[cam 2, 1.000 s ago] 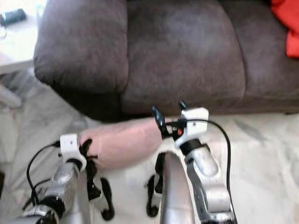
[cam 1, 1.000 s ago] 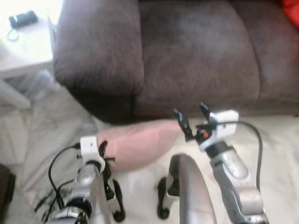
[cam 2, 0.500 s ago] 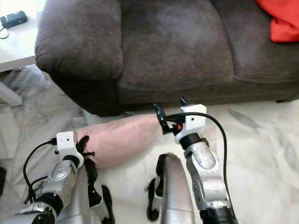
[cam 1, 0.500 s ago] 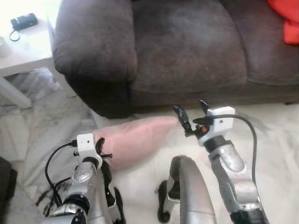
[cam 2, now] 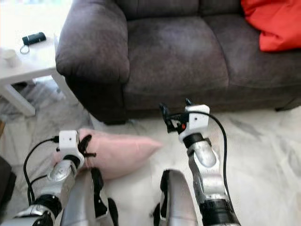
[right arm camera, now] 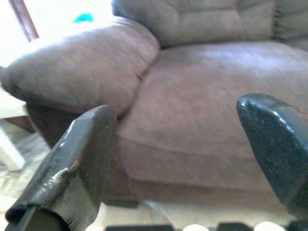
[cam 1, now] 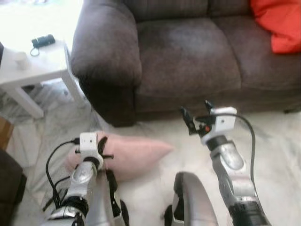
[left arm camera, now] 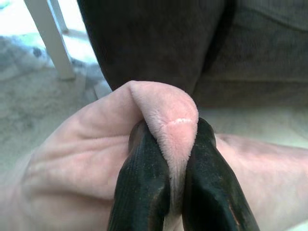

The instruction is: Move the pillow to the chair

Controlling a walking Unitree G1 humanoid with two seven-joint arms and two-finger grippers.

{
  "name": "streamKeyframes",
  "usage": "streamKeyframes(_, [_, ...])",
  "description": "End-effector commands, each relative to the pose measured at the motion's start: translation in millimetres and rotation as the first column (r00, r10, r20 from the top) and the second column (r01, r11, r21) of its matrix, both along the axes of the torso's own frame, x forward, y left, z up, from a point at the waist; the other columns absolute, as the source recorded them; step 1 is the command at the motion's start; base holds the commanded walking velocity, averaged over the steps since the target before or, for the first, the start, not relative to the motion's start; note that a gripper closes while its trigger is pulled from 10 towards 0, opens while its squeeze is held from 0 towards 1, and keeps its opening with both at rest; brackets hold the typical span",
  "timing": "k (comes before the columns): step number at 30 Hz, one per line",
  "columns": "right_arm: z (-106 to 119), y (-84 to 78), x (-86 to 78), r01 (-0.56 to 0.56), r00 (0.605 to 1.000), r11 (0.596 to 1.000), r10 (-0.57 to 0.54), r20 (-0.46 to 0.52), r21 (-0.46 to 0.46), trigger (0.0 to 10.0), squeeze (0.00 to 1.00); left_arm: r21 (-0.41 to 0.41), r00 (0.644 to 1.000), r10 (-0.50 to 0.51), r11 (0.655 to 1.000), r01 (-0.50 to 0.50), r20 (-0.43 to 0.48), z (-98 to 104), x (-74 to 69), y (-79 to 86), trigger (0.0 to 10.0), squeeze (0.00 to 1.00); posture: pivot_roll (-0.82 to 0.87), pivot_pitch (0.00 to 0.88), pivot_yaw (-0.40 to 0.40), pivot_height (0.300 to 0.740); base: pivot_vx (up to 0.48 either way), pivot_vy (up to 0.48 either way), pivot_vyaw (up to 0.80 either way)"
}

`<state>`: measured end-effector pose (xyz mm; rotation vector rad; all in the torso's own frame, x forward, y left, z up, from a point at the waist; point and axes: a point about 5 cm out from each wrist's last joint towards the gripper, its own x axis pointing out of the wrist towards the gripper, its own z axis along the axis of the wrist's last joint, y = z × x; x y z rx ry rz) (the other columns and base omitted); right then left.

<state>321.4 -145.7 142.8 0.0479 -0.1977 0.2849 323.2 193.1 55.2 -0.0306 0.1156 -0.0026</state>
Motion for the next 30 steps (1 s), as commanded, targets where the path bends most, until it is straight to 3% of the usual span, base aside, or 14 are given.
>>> streamKeyframes(1, [-3, 0.1, 2.4, 0.007, 1.0, 1.0, -0.007, -0.004, -0.006, 10.0, 0.0, 0.037, 0.994, 0.011, 0.999, -0.015, 0.109, 22, 5.9, 9.0, 10.0, 0.0, 0.0, 0.054, 0.003, 0.542, 0.0, 0.0, 0.0])
streamKeyframes(13, [-8, 2.7, 6.0, 0.041, 0.999, 0.999, -0.041, 0.001, 0.018, 10.0, 0.0, 0.046, 0.973, 0.012, 0.999, -0.023, 0.231, 49, 1.6, 13.1, 10.0, 0.0, 0.03, 0.033, 0.021, 0.542, 0.0, 0.0, 0.0])
streamKeyframes(30, [-8, 4.7, 8.5, 0.045, 0.999, 0.998, -0.046, 0.02, 0.045, 10.0, 0.0, 0.053, 0.97, 0.006, 0.998, -0.02, 0.244, 66, 1.6, 13.8, 10.0, 0.0, 0.04, 0.035, 0.034, 0.542, 0.0, 0.0, 0.0])
